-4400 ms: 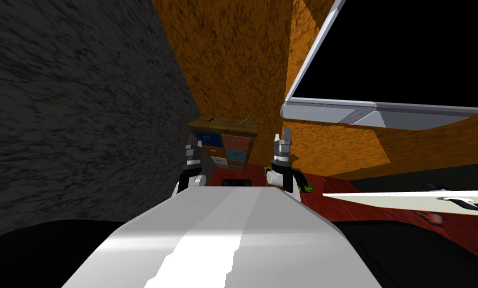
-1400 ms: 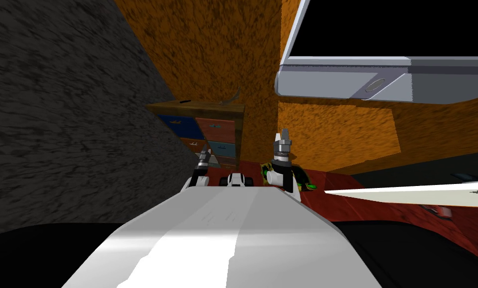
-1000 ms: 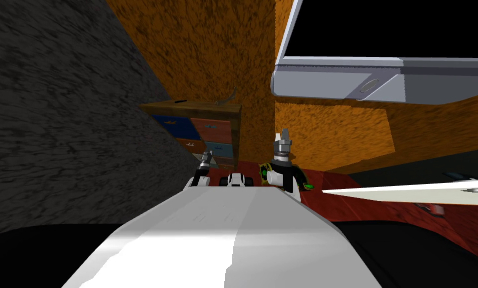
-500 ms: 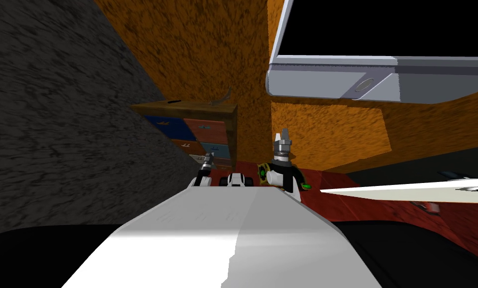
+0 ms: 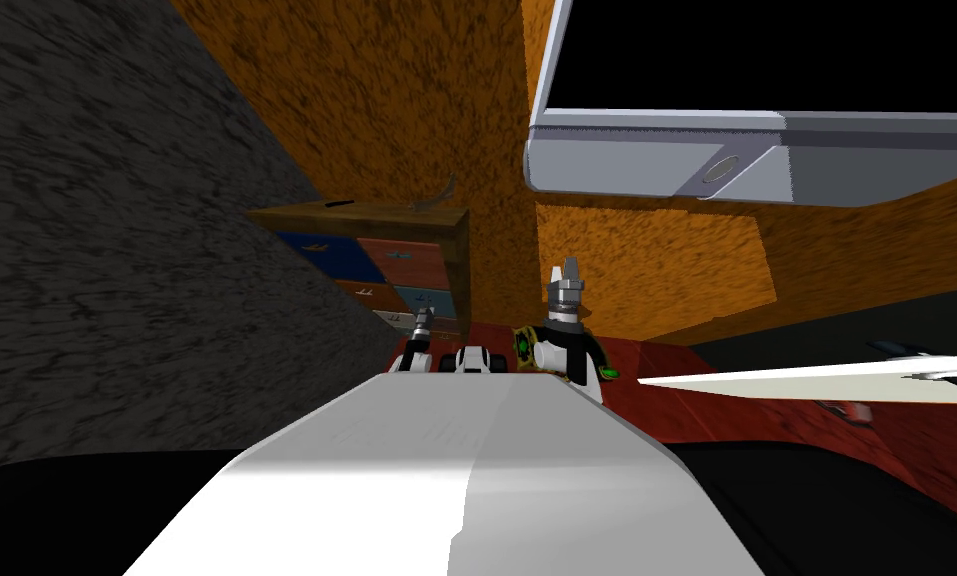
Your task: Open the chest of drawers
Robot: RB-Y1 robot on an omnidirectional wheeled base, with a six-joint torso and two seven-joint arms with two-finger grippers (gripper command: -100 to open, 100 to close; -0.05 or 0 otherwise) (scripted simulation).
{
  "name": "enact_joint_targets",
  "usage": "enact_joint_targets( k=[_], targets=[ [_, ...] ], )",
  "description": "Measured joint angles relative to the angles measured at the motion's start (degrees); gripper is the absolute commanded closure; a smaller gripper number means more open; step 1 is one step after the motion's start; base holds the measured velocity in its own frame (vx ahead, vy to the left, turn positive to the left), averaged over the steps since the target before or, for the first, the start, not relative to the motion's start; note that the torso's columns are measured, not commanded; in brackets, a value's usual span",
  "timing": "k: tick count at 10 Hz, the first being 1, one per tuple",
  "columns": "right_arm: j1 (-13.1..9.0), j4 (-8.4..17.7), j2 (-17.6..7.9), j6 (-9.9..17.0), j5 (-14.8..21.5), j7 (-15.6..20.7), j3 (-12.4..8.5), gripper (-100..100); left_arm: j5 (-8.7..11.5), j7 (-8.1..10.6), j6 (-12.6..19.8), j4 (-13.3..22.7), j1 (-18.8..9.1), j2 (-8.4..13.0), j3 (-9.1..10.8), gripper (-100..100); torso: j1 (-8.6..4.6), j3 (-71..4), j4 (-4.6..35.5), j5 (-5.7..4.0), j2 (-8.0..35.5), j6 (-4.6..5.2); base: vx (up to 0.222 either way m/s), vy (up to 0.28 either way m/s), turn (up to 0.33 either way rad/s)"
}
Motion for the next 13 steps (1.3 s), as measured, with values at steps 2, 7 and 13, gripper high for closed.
enact_joint_targets(
  k=[2, 7, 13],
  targets=[
    [0.0, 0.0, 0.0, 0.0, 0.0, 0.0, 0.0, 0, 0.0, -0.02, 0.7, -1.0, 0.2, -0.1, 0.01, -100, 0.06, -0.1, 0.0, 0.02, -0.1, 0.01, 0.045, -0.004, -0.009],
    [0.0, 0.0, 0.0, 0.0, 0.0, 0.0, 0.0, 0, 0.0, 0.11, 1.0, -3.0, 1.1, 0.2, -0.39, 100, 0.01, 0.1, -0.2, 0.11, 0.0, 0.02, -0.118, 0.01, 0.012],
    [0.0, 0.0, 0.0, 0.0, 0.0, 0.0, 0.0, 0, 0.0, 0.37, 1.2, -4.6, 2.9, 0.8, -1.25, -100, -0.03, 0.0, -0.1, 0.07, -0.1, 0.01, -0.144, 0.013, 0.009]
  ],
)
